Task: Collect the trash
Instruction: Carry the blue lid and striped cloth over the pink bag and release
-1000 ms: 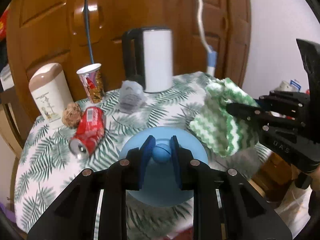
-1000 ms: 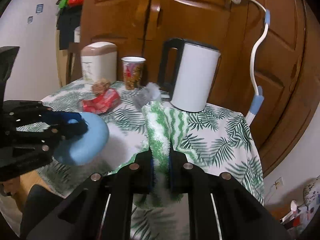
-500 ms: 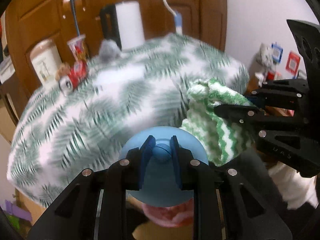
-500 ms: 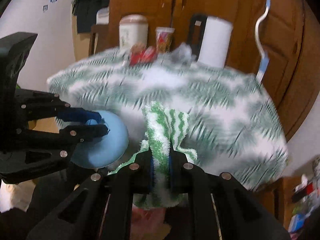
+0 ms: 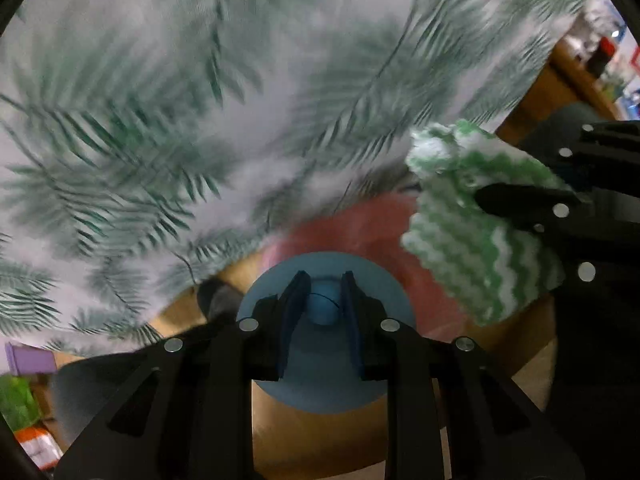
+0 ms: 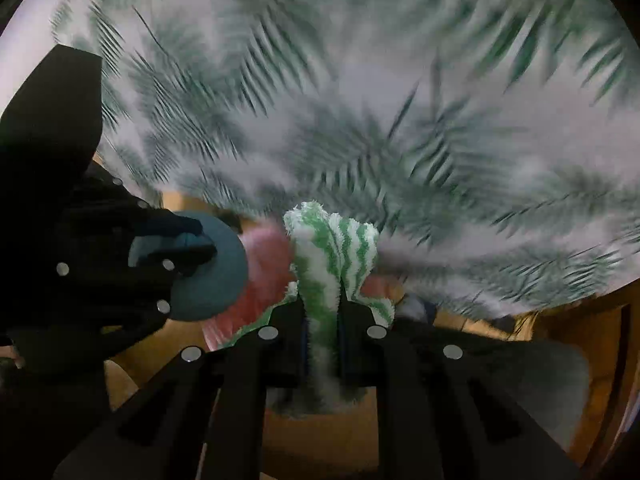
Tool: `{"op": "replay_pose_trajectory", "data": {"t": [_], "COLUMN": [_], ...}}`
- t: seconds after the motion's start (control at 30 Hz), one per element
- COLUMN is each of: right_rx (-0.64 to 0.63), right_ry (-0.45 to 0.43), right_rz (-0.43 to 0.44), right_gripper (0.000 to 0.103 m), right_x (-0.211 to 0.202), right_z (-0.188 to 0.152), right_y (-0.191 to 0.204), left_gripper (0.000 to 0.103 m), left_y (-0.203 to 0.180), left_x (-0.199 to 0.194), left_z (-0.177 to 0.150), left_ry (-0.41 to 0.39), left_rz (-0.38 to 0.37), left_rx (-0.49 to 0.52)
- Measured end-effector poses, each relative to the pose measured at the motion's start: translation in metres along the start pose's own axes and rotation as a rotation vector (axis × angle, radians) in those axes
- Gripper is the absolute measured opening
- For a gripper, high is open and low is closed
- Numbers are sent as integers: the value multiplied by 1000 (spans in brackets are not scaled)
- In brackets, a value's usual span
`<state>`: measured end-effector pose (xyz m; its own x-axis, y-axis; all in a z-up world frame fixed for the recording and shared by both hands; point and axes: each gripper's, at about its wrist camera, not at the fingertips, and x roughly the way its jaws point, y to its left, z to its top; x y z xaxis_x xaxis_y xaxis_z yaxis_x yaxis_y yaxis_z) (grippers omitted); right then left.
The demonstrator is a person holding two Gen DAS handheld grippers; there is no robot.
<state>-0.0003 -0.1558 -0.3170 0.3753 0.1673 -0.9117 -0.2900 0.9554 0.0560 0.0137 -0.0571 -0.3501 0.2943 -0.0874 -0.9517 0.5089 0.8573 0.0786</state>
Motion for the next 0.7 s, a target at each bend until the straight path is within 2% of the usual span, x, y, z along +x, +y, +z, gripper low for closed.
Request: {"op": "replay_pose_trajectory", "data": {"t": [0.2, 0.47, 0.57, 0.63, 0.67, 0.7], "right_rx": [29, 17, 10, 9, 10, 9], "right_ry": [134, 212, 224, 229, 229, 230], "right_rz": [36, 36, 36, 37, 42, 39], "right_gripper": [11, 16, 25, 39, 40, 47], "right_x": [70, 115, 124, 128, 129, 131], "right_z": [-11, -11, -10, -11, -11, -10], "right_y": [-7, -5, -4, -2, -2, -2], "left_gripper": [23, 25, 39, 45, 54, 58], "left_y": [10, 19, 23, 23, 25, 20], "left_x": [57, 106, 113, 114, 115, 115], "left_z": [0, 2, 2, 3, 3, 6], "left_ry": [98, 178, 193, 201, 203, 202], "left_rz": [-15, -22, -20, -28, -28, -22], "left_rx": [-18, -45, -55, -61, -64, -64]}}
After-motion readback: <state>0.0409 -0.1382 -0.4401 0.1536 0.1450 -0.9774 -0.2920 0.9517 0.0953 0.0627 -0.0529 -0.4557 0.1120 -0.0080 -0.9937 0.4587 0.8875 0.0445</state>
